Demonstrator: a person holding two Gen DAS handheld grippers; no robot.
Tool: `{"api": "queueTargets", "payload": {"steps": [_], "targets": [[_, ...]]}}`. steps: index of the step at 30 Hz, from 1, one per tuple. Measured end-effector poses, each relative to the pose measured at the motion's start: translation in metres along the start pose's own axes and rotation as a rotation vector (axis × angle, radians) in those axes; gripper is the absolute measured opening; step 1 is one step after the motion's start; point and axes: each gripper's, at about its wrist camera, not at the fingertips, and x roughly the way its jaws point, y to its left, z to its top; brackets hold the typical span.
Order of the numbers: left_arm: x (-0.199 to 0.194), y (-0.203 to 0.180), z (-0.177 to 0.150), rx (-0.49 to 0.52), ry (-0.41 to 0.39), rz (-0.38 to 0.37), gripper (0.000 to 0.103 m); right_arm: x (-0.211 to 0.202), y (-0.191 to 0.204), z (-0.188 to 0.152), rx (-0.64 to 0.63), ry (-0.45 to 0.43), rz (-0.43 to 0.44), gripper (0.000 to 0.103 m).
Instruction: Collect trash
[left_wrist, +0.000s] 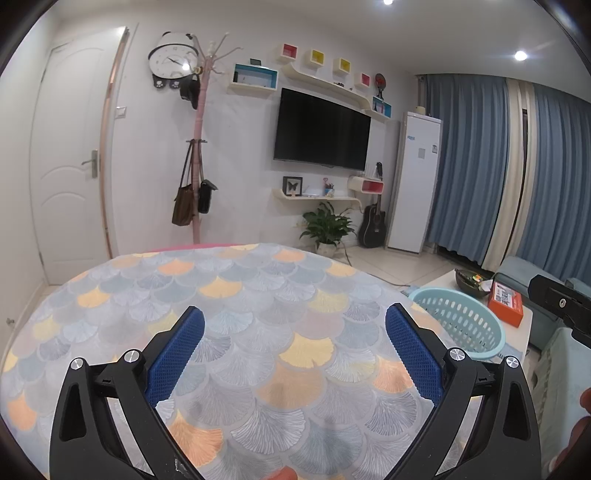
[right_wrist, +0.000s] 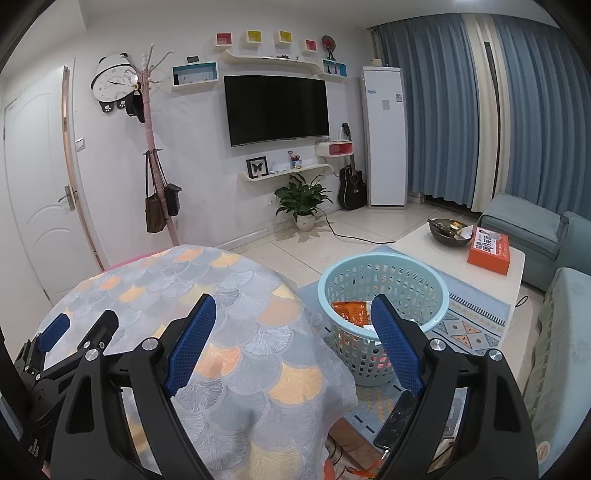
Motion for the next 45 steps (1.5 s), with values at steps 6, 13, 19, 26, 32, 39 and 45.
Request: {"api": "queueTargets", "payload": {"steps": [6, 13, 19, 26, 32, 39, 45], "targets": [[-0.0001, 0.0018, -0.0006, -0.002, 0.000, 0.002, 0.095, 0.0000, -0.0001, 0.0000, 0.002, 0.002, 0.001, 0.082], [-0.0004, 0.0013, -0.0004, -0.002, 0.000, 0.003, 0.095, -0.0003, -0.0004, -0.0002, 0.001, 0.002, 0.001, 0.082], [-0.0009, 0.0014, -0.0004, 0.000, 0.001, 0.000, 0.095, 0.0003, 0.0012, -0.0024, 0.002, 0.006, 0.003, 0.082], [-0.0015, 0.0005, 0.0000, 0.002, 0.001, -0.001, 0.095, 0.0008, 0.0029, -0.0044, -0.001, 0.008, 0.005, 0.082], [-0.0014, 0.0006, -0.0004, 0.003, 0.000, 0.002, 0.095, 0.0019, 0.0025, -0.0045, 0.001, 0.014, 0.006, 0.082], [-0.0040, 0.0050, 0.0051, -0.003, -0.015, 0.071, 0.096, 0.0031, 0.0023, -0.0046, -0.002, 0.015, 0.005, 0.082], [-0.0069, 0.0083, 0.0075, -0.006, -0.030, 0.085, 0.096, 0.0036, 0.0019, -0.0054, -0.005, 0.017, 0.004, 0.082]]}}
